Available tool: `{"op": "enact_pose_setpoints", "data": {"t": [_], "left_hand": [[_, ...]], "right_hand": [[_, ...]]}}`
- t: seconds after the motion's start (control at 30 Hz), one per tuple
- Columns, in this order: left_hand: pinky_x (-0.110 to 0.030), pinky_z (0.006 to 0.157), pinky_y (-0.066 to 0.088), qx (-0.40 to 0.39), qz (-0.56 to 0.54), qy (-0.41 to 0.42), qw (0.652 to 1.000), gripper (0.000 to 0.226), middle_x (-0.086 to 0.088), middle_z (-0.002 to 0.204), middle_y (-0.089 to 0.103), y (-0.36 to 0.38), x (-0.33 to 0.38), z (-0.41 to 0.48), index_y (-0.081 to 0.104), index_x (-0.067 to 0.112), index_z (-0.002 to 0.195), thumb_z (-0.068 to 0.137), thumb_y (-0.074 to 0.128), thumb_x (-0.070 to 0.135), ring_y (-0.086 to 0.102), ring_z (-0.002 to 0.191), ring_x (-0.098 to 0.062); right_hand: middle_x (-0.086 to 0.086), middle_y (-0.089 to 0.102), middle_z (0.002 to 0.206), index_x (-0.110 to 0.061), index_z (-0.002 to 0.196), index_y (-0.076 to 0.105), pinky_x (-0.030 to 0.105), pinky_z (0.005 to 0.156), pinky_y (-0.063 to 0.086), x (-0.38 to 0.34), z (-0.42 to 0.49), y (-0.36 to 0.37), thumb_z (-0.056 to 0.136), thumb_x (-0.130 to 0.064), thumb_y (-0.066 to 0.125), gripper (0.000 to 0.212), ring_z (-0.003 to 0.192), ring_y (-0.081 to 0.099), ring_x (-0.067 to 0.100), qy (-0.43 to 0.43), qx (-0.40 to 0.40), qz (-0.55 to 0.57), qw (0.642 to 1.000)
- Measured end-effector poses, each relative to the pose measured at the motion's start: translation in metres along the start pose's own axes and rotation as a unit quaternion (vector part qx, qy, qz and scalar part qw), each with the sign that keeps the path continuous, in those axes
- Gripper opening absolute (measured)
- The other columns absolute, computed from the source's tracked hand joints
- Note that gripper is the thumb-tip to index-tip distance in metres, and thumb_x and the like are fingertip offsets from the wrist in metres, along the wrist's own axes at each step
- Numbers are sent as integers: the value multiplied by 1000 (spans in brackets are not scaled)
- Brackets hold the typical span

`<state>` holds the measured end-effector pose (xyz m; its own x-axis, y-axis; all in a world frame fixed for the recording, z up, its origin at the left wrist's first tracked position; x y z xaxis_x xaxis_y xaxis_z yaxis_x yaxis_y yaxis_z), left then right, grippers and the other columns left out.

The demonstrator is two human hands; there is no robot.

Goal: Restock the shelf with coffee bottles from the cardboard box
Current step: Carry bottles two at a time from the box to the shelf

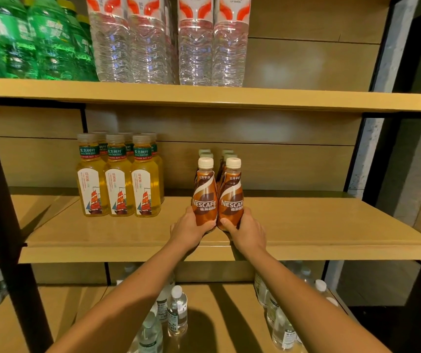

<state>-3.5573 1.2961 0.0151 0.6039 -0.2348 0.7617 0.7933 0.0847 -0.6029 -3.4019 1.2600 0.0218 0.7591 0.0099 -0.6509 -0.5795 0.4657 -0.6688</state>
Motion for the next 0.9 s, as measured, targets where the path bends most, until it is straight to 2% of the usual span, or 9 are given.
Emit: {"op": "enact_pose_setpoints", "data": {"t": [0.2, 0.3, 0.37, 0.47, 0.53, 0.6, 0.7, 0.83, 0.9], "left_hand": [[-51, 108, 34, -59, -34, -2, 998, 72, -3, 138, 49, 5, -3, 2, 28, 21, 139, 81, 66, 44, 46, 128, -26], [-52, 106, 38, -41, -61, -19, 997, 108, -5, 143, 44, 2, -5, -2, 19, 22, 143, 58, 68, 68, 45, 129, -27], [-51, 112, 29, 9, -33, -19, 999, 121, -5, 152, 31, -9, 3, -17, 9, 22, 148, 55, 68, 72, 34, 137, -28], [-44, 114, 15, 130, 77, 87, 985, 107, -3, 157, 17, -31, 34, -53, 6, 17, 150, 73, 69, 56, 19, 144, -22], [-42, 113, 15, 140, 92, 181, 969, 99, -1, 155, 23, -35, 63, -79, 12, 19, 149, 75, 69, 53, 24, 142, -19], [-40, 114, 14, 82, 125, 242, 959, 93, 1, 155, 25, -22, 90, -97, 16, 20, 149, 78, 67, 51, 25, 141, -17], [-39, 116, 10, -45, 199, 284, 937, 85, -2, 155, 24, 13, 127, -117, 20, 19, 149, 82, 60, 53, 21, 143, -19], [-48, 116, 16, -187, 250, 282, 907, 82, -8, 153, 29, 75, 163, -144, 25, 17, 147, 82, 58, 55, 26, 140, -26], [-49, 114, 21, -222, 254, 289, 896, 82, -8, 151, 31, 111, 182, -160, 25, 17, 146, 82, 59, 56, 30, 138, -28]], "right_hand": [[3, 62, 120, -16, 124, 43, 40, 97, 45, -3, -3, -1, 85, -52, 57, 55, 109, 60, 22, -8, 12, -17, 1000], [6, 57, 128, -15, 135, 34, 44, 101, 42, -1, -6, -4, 84, -53, 59, 69, 118, 55, 25, -1, -16, 17, 1000], [10, 51, 136, -12, 142, 26, 48, 104, 40, 5, -12, -16, 82, -56, 58, 81, 125, 48, 28, 9, -17, 18, 1000], [10, 44, 143, -11, 144, 28, 45, 107, 37, 14, -23, -41, 82, -60, 55, 83, 131, 42, 28, 3, -15, -76, 997], [10, 47, 141, -12, 141, 34, 44, 106, 39, 20, -32, -57, 83, -60, 54, 78, 128, 45, 28, -4, -37, -113, 993], [10, 48, 141, -12, 140, 37, 46, 103, 41, 26, -45, -73, 85, -55, 55, 73, 126, 47, 27, -10, -68, -133, 989], [10, 45, 143, -11, 141, 37, 45, 106, 37, 42, -71, -108, 87, -52, 55, 70, 129, 44, 28, -9, -80, -184, 980], [10, 45, 142, -11, 140, 38, 44, 105, 33, 84, -115, -172, 88, -54, 52, 68, 130, 41, 30, 28, -51, -266, 962], [8, 44, 143, -15, 140, 38, 46, 107, 30, 111, -141, -207, 87, -56, 51, 69, 131, 40, 28, 57, -39, -312, 948]]}}
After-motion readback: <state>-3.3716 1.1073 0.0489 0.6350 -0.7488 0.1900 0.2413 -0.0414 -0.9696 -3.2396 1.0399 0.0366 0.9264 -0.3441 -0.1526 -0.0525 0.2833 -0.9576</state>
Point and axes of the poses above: each hand's wrist, its own z-axis towards the middle knuckle, its own y-axis out of the palm, x = y × z, the point moved 8 cm from there along z, towards the middle knuckle
